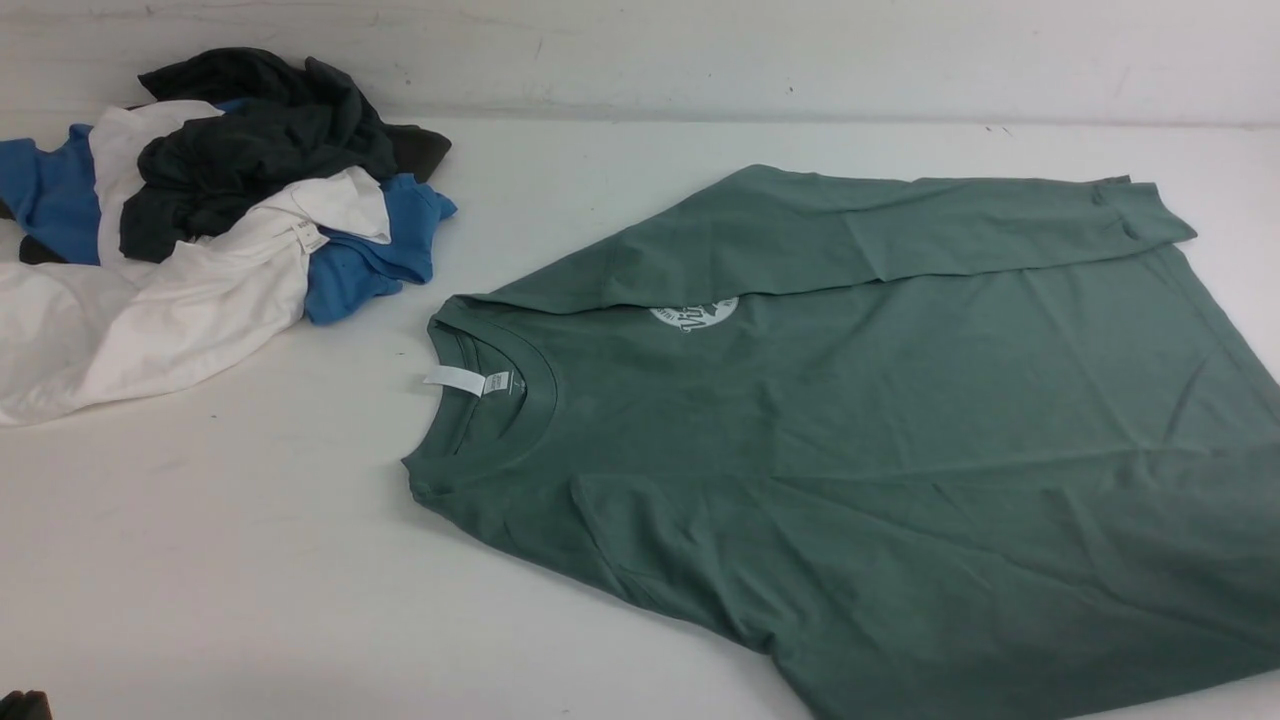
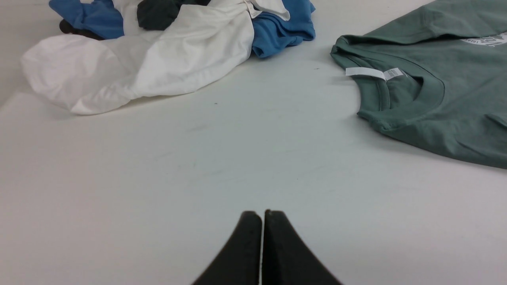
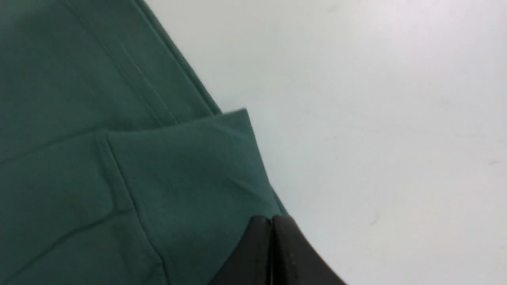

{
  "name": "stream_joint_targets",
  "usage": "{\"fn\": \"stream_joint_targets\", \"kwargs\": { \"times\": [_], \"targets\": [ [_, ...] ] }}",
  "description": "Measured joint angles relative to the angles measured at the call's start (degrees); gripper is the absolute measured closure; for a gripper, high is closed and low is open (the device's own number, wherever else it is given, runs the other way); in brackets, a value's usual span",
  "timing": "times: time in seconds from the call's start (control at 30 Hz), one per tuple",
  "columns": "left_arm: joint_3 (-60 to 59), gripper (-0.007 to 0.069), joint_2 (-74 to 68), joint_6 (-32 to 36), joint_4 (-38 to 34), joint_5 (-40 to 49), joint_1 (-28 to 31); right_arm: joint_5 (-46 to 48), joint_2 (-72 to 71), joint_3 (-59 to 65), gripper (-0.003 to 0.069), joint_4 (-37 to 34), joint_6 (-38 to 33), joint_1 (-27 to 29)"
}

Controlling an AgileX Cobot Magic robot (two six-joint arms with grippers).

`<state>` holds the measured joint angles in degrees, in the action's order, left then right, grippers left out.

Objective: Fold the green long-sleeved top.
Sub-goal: Hold the cuff closest to the cuff with your right arm

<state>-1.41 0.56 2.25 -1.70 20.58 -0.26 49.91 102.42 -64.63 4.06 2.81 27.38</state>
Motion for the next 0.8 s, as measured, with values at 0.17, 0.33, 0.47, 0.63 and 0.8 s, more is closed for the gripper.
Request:
{"fn": "stream_joint_targets", "kwargs": {
  "times": [0.17, 0.33, 0.47, 0.63, 0.8],
  "targets": [
    [0.0, 0.0629, 0.0, 0.0, 0.0, 0.0, 0.0, 3.9, 5.0, 0.0, 0.0586, 0.0, 0.0, 0.0],
    [0.0, 0.0629, 0.0, 0.0, 0.0, 0.0, 0.0, 4.6, 6.0, -0.7, 0.0510, -0.3, 0.0, 0.0],
    [0.0, 0.0629, 0.0, 0.0, 0.0, 0.0, 0.0, 4.6, 6.0, -0.8, 0.0452, -0.5, 0.1, 0.0],
    [0.0, 0.0629, 0.0, 0.0, 0.0, 0.0, 0.0, 7.9, 7.0, -3.0, 0.0372, 2.1, 1.6, -0.1],
    [0.0, 0.0629, 0.0, 0.0, 0.0, 0.0, 0.0, 14.5, 7.3, -6.6, 0.0359, 4.9, 4.7, -0.1]
  ]
}}
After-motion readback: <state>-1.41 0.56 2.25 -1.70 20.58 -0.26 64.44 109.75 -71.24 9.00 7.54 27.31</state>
